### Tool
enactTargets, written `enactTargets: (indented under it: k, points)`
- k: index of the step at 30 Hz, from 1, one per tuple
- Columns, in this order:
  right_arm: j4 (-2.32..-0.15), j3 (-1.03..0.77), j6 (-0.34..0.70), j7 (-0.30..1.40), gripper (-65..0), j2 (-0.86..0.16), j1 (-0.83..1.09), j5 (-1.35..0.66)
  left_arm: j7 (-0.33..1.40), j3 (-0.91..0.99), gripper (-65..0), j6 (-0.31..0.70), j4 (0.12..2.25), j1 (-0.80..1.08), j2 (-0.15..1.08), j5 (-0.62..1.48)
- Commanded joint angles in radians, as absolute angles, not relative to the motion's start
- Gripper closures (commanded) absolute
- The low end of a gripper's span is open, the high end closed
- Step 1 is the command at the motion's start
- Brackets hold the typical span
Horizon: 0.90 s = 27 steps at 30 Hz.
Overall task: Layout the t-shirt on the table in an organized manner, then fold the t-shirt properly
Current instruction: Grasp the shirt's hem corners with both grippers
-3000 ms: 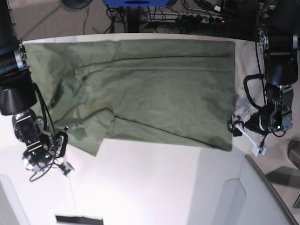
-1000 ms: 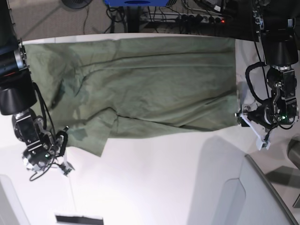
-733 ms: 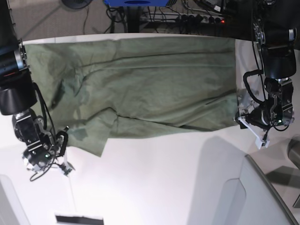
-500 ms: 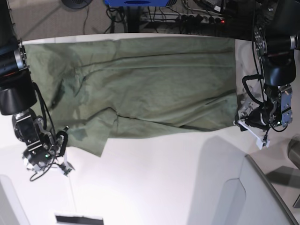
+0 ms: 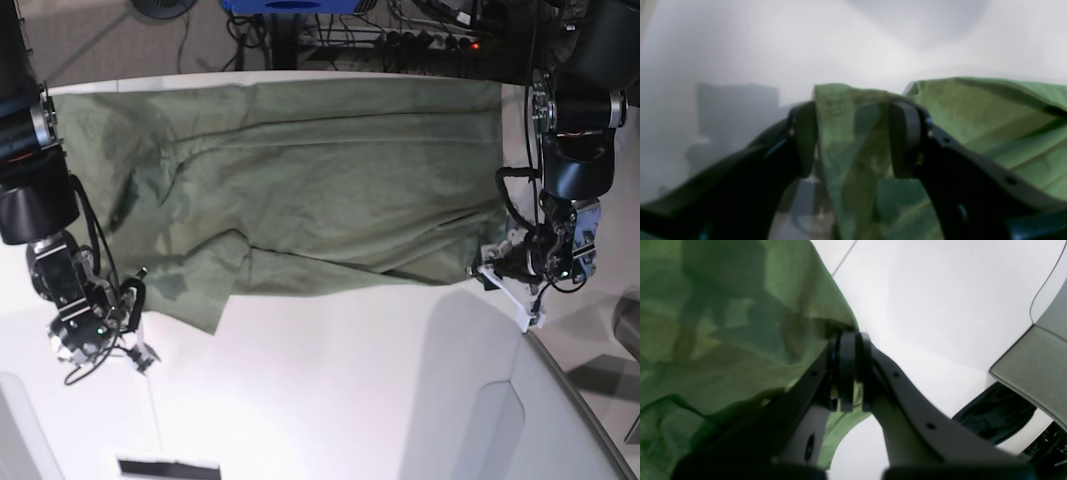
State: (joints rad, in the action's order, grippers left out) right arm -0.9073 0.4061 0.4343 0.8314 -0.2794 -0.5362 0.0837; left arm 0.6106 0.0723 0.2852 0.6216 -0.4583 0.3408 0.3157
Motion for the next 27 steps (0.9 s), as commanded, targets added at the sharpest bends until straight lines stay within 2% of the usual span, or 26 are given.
enactTargets:
  k: [1,2,4,5,8,15,22,27]
  points:
    - [-0.92,0.404,0.429,0.826,-0.2,-0.291,-0.565,0.091,0.59,0.074,-23.4,0.286,0.611,-0.476,0.352,0.317]
    - [-0.92,0.404,0.429,0.825,-0.2,-0.291,-0.564,0.091,0.575,0.074,-17.6,0.286,0.588,-0.479,0.352,0.317]
    - [-0.92,0.403,0.429,0.825,-0.2,-0.292,-0.556,0.091,0.536,0.074,-1.6,0.286,0.549,-0.481,0.352,0.317]
    - [-0.921,0.401,0.429,0.825,-0.2,-0.292,-0.55,0.091,0.51,0.074,0.0,0.286,0.541,-0.481,0.351,0.317]
    - [-0.921,0.397,0.429,0.819,-0.2,-0.292,-0.547,0.091,0.463,0.074,0.0,0.286,0.538,-0.481,0.351,0.317]
    - [-0.918,0.395,0.427,0.75,-0.2,-0.291,-0.547,0.091,0.467,0.068,0.0,0.286,0.545,-0.573,0.351,0.315]
    - [-0.918,0.387,0.426,0.702,-0.2,-0.295,-0.564,0.091,0.489,-0.056,0.0,0.286,0.545,-0.653,0.351,0.325]
    - [-0.918,0.223,0.426,0.638,-0.6,-0.315,-0.564,0.091,0.518,-0.054,0.0,0.286,0.624,-0.662,0.357,0.326]
